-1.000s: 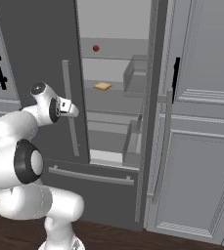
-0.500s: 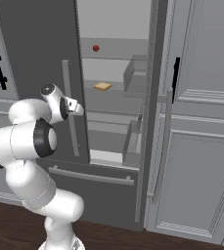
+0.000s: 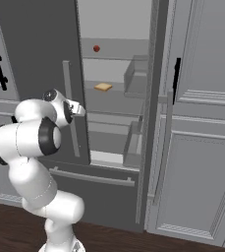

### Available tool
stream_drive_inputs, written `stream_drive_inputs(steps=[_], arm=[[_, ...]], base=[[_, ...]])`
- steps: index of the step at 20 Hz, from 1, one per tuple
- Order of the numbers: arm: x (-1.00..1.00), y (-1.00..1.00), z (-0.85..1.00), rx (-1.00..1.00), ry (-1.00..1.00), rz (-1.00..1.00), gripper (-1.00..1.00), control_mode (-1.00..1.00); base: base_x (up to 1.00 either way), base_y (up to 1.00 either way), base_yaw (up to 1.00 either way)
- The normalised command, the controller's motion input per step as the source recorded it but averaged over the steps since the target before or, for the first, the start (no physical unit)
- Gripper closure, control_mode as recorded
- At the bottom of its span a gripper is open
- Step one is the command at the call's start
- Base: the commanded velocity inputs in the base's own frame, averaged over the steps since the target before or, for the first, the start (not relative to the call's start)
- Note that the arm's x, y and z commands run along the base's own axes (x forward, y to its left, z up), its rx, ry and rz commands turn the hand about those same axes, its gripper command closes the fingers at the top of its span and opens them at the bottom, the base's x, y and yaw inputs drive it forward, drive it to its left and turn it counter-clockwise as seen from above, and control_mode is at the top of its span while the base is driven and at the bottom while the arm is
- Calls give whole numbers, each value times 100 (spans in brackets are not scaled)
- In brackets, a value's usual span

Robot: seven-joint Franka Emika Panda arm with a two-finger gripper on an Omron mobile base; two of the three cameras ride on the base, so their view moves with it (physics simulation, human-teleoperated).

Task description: Take the strawberry from the fridge and place it on top of the pancake, located on the dining counter.

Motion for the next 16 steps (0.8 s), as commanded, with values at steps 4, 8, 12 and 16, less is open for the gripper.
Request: stream_drive_inputs(steps=[4,8,12,16], arm=[[78,44,-56,-2,-5,0,100,-100],[19,95,-30,0,2,0,100,-100],[-72,100,0,0,12,0,100,-100],[-100,100,0,0,3,0,100,-100]], base=[[0,0,0],[0,0,0],[0,0,0],[0,0,0]])
